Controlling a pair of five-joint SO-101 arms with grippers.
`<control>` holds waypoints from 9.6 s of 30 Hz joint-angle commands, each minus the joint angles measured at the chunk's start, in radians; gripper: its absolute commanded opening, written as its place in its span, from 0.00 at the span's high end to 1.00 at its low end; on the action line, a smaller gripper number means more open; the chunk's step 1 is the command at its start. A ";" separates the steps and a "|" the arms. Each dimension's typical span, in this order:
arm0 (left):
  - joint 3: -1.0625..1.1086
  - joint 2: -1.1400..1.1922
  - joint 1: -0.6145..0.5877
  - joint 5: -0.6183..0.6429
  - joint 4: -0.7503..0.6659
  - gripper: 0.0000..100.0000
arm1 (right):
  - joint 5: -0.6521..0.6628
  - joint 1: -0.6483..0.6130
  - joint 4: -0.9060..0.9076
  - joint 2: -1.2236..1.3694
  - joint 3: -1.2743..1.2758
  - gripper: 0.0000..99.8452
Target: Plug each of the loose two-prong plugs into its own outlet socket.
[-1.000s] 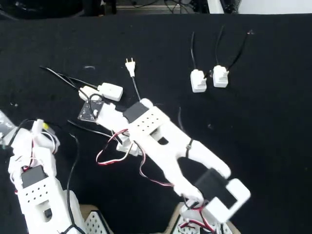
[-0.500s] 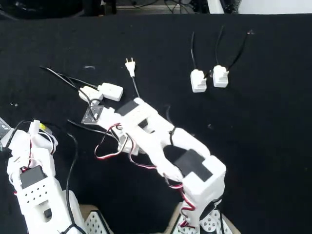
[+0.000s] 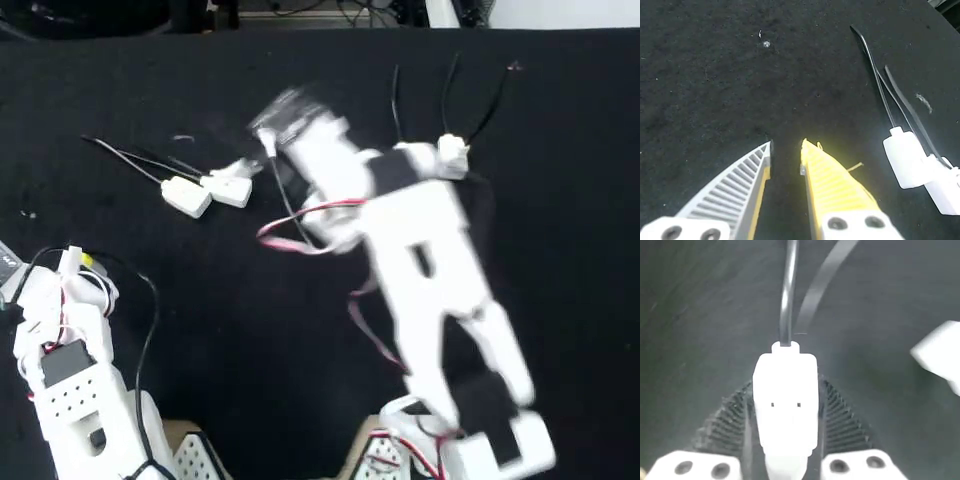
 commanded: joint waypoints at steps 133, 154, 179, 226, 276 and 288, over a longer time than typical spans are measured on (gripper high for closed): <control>-0.262 0.000 0.156 -0.284 0.227 0.88 | -0.402 -0.310 -1.031 -0.188 0.937 0.70; -0.769 0.717 0.159 -0.408 0.410 0.88 | -0.396 -0.307 -1.129 -0.182 1.007 0.70; -1.141 1.160 0.328 -0.311 0.416 0.78 | -0.404 -0.206 -1.146 -0.188 1.000 0.70; -1.781 1.807 0.372 0.153 0.720 0.97 | -0.404 -0.192 -1.151 -0.185 1.000 0.70; -1.649 1.473 0.268 -0.459 1.200 0.75 | -0.404 -0.192 -1.145 -0.185 1.001 0.70; -1.380 1.471 0.209 -0.537 0.890 0.75 | -0.404 -0.193 -1.143 -0.188 1.006 0.70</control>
